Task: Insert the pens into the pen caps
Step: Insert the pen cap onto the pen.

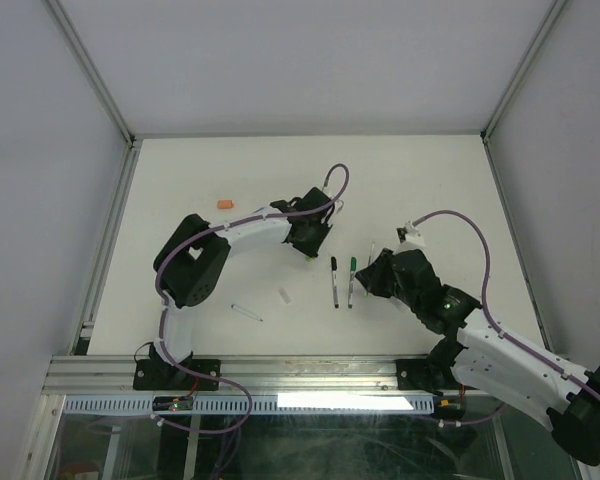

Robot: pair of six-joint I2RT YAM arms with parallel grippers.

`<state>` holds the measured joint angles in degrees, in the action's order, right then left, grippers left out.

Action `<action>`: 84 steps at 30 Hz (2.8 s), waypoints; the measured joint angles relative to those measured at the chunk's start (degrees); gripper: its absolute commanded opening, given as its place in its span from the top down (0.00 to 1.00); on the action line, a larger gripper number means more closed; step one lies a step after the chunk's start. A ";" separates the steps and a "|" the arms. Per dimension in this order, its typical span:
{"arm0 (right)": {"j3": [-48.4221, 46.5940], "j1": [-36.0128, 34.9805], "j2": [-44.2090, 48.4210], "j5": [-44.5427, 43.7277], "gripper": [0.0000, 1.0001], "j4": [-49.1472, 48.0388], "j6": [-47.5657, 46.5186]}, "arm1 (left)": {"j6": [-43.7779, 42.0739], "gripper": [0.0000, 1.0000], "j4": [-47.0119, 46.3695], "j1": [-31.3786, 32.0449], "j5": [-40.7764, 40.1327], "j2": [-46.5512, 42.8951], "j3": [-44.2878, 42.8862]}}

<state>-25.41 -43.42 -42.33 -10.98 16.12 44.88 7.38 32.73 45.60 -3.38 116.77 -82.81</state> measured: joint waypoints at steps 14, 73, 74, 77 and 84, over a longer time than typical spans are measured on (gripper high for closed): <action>0.04 -1.55 -14.73 9.44 1.00 -13.51 0.81 | 10.71 0.84 -6.29 -5.68 6.80 -6.16 9.60; 0.04 -7.37 -49.20 23.02 1.00 -47.65 8.02 | 32.52 0.81 -22.45 -5.77 7.02 -18.95 25.59; -0.11 -7.37 -49.29 22.95 1.00 -47.56 8.02 | 32.52 0.81 -22.53 -5.77 7.02 -18.95 25.59; -0.42 -7.37 -49.37 22.58 1.00 -47.28 8.02 | 32.52 0.81 -22.67 -5.42 7.04 -18.95 25.59; -0.66 -7.37 -49.40 21.75 1.00 -46.93 8.20 | 32.52 0.81 -22.97 -5.07 7.41 -18.97 26.10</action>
<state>-26.06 -50.78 -91.72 10.76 -30.81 53.08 39.90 9.76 40.53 4.03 97.80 -56.71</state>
